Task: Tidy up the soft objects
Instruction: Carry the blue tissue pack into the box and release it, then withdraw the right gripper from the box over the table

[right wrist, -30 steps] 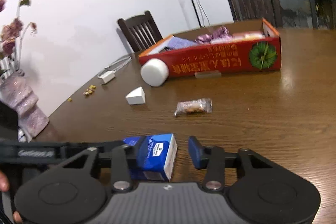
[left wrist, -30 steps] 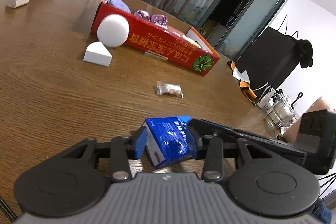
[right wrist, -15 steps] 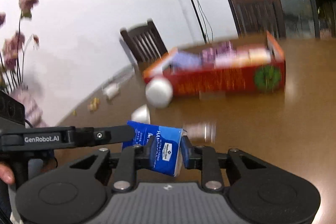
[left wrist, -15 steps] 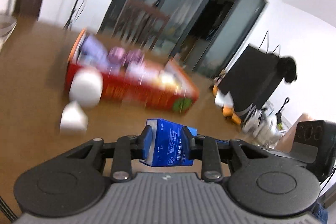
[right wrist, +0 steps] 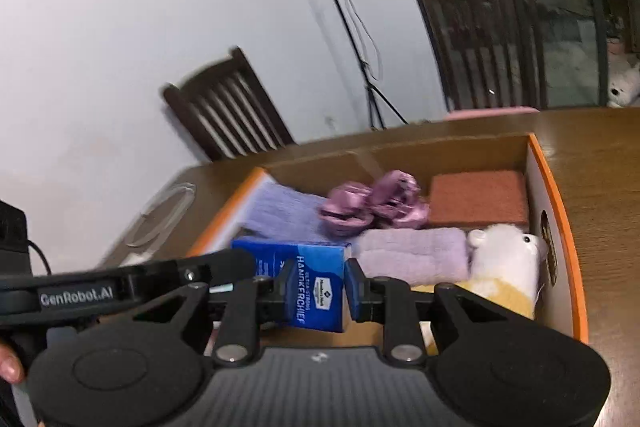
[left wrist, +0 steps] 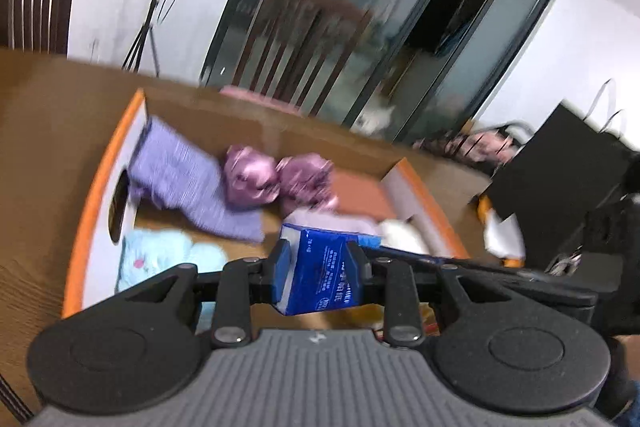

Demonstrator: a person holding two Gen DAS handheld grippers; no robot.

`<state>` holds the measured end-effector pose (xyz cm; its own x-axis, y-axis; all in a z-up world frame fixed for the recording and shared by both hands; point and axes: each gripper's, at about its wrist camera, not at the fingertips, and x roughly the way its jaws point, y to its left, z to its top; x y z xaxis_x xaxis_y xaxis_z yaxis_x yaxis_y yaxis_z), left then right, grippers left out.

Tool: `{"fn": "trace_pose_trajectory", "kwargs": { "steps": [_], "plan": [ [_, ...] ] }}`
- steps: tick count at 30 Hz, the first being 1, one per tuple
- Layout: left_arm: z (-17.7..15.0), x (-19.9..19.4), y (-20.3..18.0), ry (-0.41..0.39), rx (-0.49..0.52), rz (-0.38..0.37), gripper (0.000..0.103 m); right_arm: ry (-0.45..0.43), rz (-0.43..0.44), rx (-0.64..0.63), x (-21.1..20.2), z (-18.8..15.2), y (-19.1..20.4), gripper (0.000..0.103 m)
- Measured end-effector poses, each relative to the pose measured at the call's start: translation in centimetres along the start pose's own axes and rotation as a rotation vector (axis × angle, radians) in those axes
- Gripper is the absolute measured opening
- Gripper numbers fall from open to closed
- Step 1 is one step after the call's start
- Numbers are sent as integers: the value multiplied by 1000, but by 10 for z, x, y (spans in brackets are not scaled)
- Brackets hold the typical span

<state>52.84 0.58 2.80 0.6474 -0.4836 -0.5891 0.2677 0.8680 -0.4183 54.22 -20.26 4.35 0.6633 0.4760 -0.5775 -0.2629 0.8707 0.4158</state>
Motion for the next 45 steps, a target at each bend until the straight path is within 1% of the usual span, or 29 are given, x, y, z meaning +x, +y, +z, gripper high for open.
{"fn": "trace_pose_trajectory", "kwargs": {
  "steps": [2,4,6,8,9,10,11,12,14,17,18,19,20,22,23,24,25,27,30,35,37,38,41,43,45],
  "plan": [
    [-5,9,5,30,13,25,30,46,-19,-21,13,-7,1,26],
    [-11,14,8,58,15,34,32,83,-42,-53,22,-12,3,26],
    [-15,16,11,63,22,37,32,93,-64,-74,25,-15,6,27],
    [-14,17,11,63,22,40,34,102,-66,-58,24,-15,6,27],
    [-13,15,11,61,20,47,40,103,-69,-58,23,-14,7,27],
    [-11,13,10,55,26,64,49,96,-81,-65,21,-12,8,28],
    [-9,7,9,44,37,86,51,84,-96,-76,18,-10,10,35],
    [-8,-3,6,25,60,100,51,72,-96,-85,11,-9,12,41],
    [-4,-23,-1,0,96,98,51,49,-89,-98,-3,-4,16,48],
    [-2,-62,-12,-55,155,112,53,3,-104,-137,-37,2,27,51],
    [-2,-75,-14,-76,179,122,57,-15,-110,-150,-50,2,30,52],
    [-5,-93,-17,-102,210,137,63,-33,-116,-162,-63,3,33,53],
    [-7,-106,-20,-120,233,152,66,-51,-123,-172,-78,1,37,54],
    [-17,-140,-24,-163,283,187,75,-84,-133,-193,-107,0,42,57],
    [-21,-153,-26,-181,303,200,78,-104,-145,-208,-123,-2,46,59],
    [-26,-168,-28,-204,320,221,83,-127,-161,-226,-140,-4,49,63],
    [-31,-181,-30,-229,334,241,85,-151,-175,-240,-155,-6,51,64],
    [-38,-204,-34,-279,348,275,87,-201,-190,-253,-179,-11,55,71],
    [-45,-231,-37,-338,325,284,92,-255,-189,-251,-205,-21,62,73],
    [-56,-259,-46,-390,316,297,94,-306,-182,-276,-232,-36,78,74],
    [-62,-266,-51,-413,332,308,95,-331,-175,-284,-241,-39,84,77],
    [-67,-270,-54,-427,334,317,96,-345,-173,-286,-246,-42,86,80],
    [-85,-279,-54,-461,314,352,97,-371,-176,-292,-256,-56,92,80],
    [-111,-283,-59,-499,326,406,99,-391,-194,-316,-260,-74,96,80],
    [-139,-287,-65,-519,374,405,101,-413,-195,-341,-263,-101,100,81]
  ]
}}
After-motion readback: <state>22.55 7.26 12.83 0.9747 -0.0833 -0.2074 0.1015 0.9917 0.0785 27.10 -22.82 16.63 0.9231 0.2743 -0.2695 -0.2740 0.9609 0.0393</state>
